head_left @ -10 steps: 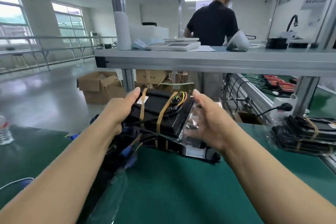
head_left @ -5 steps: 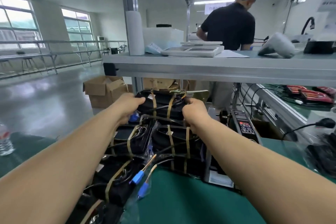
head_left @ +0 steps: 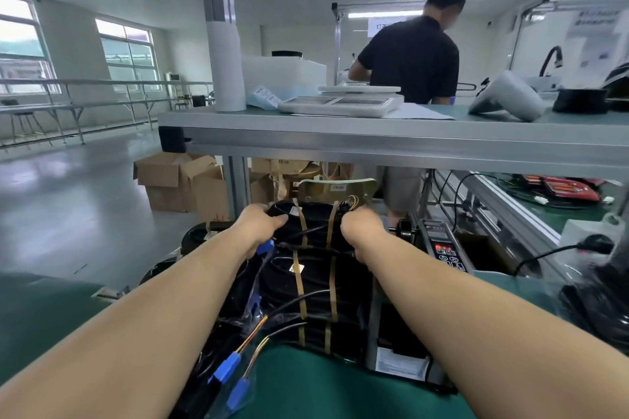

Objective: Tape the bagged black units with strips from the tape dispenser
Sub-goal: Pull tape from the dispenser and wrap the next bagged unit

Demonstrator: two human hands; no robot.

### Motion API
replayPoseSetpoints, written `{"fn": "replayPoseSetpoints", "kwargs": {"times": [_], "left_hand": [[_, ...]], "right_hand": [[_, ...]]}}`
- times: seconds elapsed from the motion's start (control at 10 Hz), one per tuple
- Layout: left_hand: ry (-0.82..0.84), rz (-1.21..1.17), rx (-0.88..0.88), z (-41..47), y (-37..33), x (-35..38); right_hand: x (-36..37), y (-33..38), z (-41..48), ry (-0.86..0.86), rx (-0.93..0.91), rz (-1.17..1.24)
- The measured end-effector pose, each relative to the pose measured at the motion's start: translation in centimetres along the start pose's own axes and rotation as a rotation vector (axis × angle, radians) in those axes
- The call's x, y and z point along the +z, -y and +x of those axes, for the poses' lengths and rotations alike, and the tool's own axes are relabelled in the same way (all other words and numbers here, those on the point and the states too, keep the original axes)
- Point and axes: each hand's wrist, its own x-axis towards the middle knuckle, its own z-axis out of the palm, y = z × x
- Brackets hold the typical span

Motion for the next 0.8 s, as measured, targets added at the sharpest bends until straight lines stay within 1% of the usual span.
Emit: {"fn": "replayPoseSetpoints", "kwargs": {"times": [0.1,0.2,0.3,0.4,0.5,0.6,0.7,0.8], "left_hand": [[-0.004,0.313,-0.012,-0.6,-0.2,0.5],[-0.084,0.462,0.026,-1.6,-1.4,0.7],[-0.179,0.4,0.1,-3.2,-2.9,1.1],[-0.24,0.328,0.237,-5.9,-3.9,1.8],[-0.221,0.204,0.394,-9.5,-4.7,3.4],[-0.102,0.051,0.431,-13.9,-6.0,7.1],[0.041,-0.033,0.471,-18.1,-7.7,13.3],[0.167,-0.082,0.485,-20.5,-9.4,20.5]], "right_hand": [[-0.5,0.7,-0.6,0.03,-0.059,-0.203],[-1.1,1.7,-1.4,0.04,-0.06,-0.076],[-2.4,2.3,-2.9,-0.036,-0.166,0.022],[-4.2,2.4,-5.6,-0.016,-0.206,0.115],[-6.6,1.4,-9.0,0.018,-0.271,0.154],[-9.6,-1.0,-11.1,0.01,-0.331,0.192],[-14.4,-4.4,-11.7,-0.036,-0.316,0.259],[-20.2,-8.2,-11.4,-0.147,-0.243,0.265]]}}
